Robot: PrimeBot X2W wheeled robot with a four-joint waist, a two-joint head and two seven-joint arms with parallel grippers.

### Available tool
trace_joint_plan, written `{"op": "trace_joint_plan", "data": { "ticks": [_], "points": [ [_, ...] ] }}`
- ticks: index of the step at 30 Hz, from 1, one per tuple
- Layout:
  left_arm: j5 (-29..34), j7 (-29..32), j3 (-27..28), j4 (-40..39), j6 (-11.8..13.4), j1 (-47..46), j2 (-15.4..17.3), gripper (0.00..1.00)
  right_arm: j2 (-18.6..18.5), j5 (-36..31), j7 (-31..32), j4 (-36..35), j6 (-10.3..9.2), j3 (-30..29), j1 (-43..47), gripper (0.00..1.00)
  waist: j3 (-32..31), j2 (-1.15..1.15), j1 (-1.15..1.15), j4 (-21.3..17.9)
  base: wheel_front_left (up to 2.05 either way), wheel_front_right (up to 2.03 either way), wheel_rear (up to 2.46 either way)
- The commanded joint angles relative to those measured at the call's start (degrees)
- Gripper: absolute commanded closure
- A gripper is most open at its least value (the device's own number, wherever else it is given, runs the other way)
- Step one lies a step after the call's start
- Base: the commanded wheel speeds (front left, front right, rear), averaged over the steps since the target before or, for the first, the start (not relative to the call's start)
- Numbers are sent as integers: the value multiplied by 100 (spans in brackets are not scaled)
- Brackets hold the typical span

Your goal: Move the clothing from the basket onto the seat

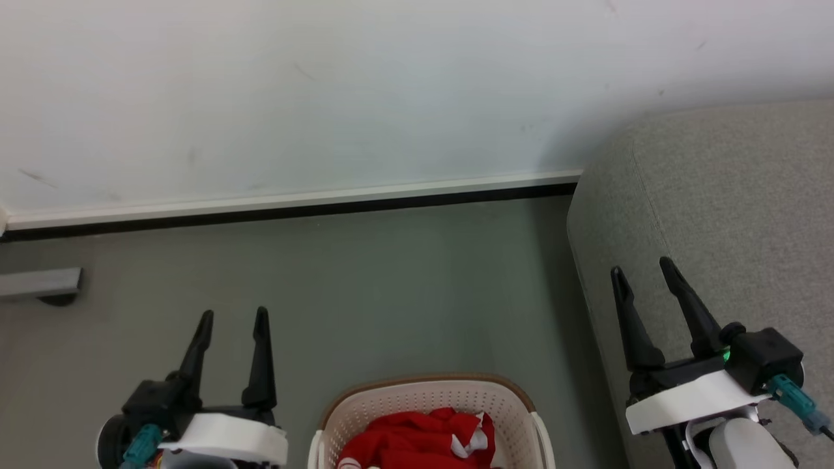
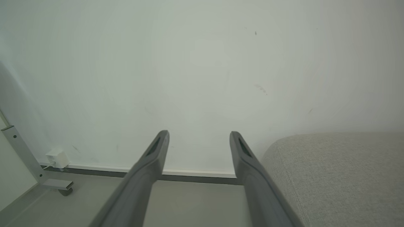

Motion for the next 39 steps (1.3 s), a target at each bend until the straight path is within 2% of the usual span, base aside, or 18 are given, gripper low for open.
{"op": "trace_joint_plan", "data": {
  "ticks": [1,10,22,28,36,39],
  "points": [
    [46,-6,5,26,-35,-89,19,0,-38,29,-19,-41,-12,-17,-99,0,205,0,-1,-71,0,0,0],
    [152,-6,-115,266,-238,-638,20,0,-84,320,-19,-213,-12,-63,-595,0,888,0,-1,-142,0,0,0],
    [278,-5,-369,931,-641,-1497,22,0,-233,295,-19,-436,-12,-288,-1286,0,1891,0,-1,-153,0,0,0],
    [351,-5,-570,1357,-735,-1959,30,0,-248,307,-19,-544,-12,-446,-1687,0,2422,0,-1,-178,0,0,0],
    [295,-5,-1078,2328,-791,-2581,73,0,-301,294,-19,-610,-12,-615,-2240,0,3038,0,-1,-159,0,0,0],
    [99,-5,-1534,2887,-793,-2920,64,0,-297,266,-19,-658,-12,-651,-2430,0,3253,0,-1,-157,0,0,0]
  ]
}}
